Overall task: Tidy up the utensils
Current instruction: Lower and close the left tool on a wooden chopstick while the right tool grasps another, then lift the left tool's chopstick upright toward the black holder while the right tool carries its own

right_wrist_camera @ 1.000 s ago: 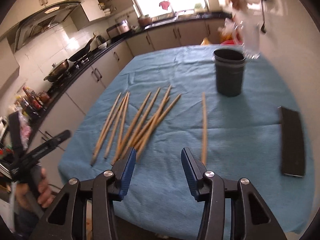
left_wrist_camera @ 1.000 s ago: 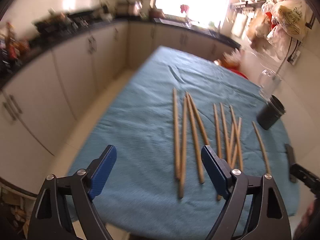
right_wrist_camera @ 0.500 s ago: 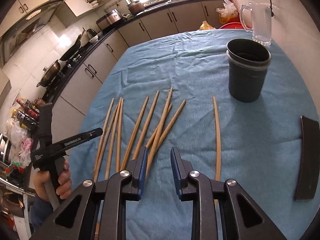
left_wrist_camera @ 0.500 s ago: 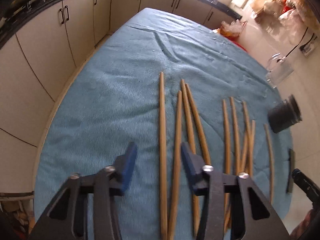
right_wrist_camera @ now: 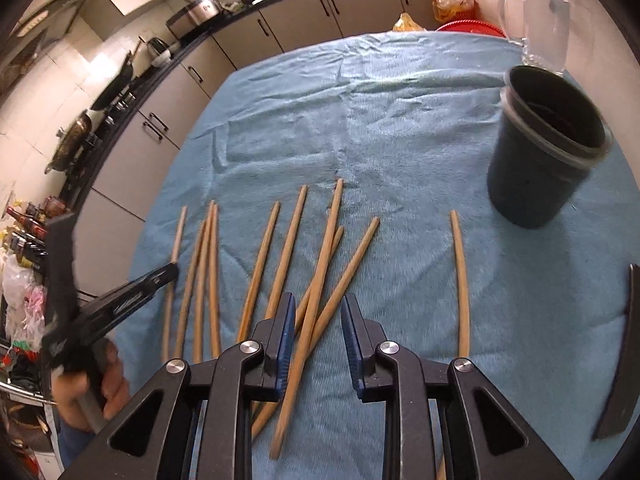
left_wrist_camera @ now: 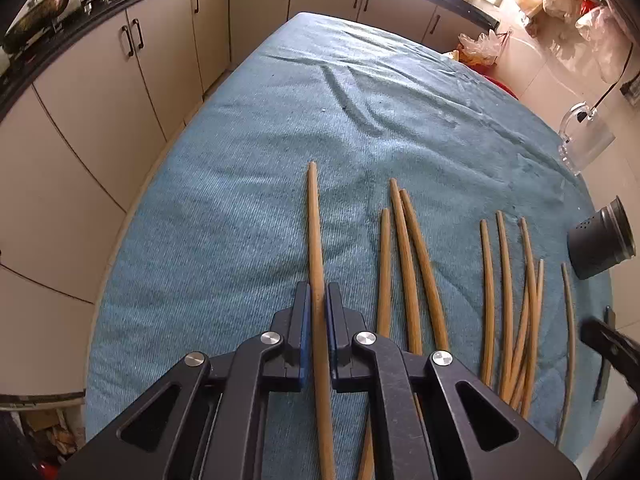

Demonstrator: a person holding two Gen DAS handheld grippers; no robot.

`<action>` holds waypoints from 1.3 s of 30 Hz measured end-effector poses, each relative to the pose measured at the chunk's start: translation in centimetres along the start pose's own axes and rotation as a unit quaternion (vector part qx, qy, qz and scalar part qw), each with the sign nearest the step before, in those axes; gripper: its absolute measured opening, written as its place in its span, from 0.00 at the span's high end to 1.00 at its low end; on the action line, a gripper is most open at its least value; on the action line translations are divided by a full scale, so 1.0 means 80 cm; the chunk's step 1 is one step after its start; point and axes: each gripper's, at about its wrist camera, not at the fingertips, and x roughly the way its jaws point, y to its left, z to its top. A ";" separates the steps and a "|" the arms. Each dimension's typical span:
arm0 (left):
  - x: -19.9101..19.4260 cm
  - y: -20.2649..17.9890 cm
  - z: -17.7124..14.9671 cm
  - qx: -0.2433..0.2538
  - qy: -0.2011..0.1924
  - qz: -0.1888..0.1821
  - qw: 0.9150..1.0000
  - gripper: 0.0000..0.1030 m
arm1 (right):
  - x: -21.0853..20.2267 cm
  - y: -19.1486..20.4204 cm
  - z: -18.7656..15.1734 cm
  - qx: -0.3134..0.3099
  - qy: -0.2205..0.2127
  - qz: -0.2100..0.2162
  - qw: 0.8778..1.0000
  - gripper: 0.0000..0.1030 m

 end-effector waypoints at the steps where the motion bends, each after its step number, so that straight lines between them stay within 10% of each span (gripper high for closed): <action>1: -0.001 0.002 -0.002 0.000 0.000 -0.003 1.000 0.93 | 0.006 0.001 0.005 0.000 0.004 -0.004 1.000 0.75; 15: 0.000 0.000 0.001 0.010 0.005 -0.004 1.000 0.93 | 0.078 0.014 0.045 -0.007 0.042 -0.067 0.997 0.83; 28: 0.001 0.000 0.013 -0.004 -0.006 -0.035 0.999 0.93 | 0.069 0.003 0.049 0.003 0.038 -0.019 0.999 0.93; 39: -0.136 -0.003 -0.033 0.005 -0.155 -0.061 0.986 0.93 | -0.064 0.022 -0.002 -0.045 -0.125 0.026 0.991 0.92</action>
